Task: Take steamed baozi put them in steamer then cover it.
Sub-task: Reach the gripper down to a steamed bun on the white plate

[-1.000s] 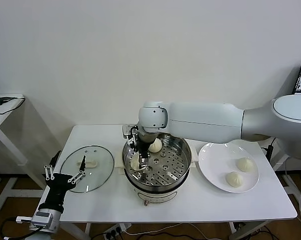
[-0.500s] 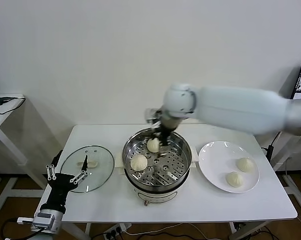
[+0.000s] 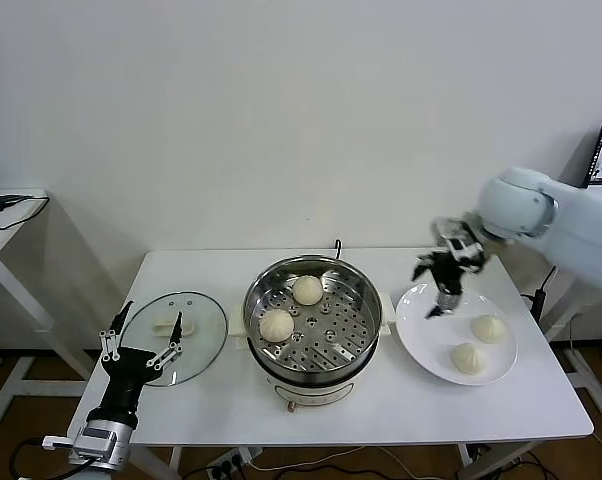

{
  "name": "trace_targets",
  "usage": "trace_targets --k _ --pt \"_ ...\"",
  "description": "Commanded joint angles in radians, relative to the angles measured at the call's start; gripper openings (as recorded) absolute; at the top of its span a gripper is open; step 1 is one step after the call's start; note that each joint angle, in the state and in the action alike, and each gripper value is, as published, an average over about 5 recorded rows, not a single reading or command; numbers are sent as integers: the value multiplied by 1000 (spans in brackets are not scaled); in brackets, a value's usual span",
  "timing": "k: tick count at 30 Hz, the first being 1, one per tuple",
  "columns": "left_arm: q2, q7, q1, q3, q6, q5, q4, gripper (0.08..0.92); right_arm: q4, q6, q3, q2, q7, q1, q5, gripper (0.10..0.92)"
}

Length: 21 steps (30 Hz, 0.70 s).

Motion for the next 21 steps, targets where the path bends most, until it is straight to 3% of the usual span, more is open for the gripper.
trace_targets --k 1,11,21 --pt "-3 -1 -1 14 -3 8 7 823 -113 149 363 -127 -71 -454 -311 823" --pt "-1 -1 -6 8 -3 9 11 823 -210 186 528 -53 -48 -615 -415 823" --pt "-3 -2 -6 14 -3 12 14 823 -234 184 563 -2 -12 -672 -429 823"
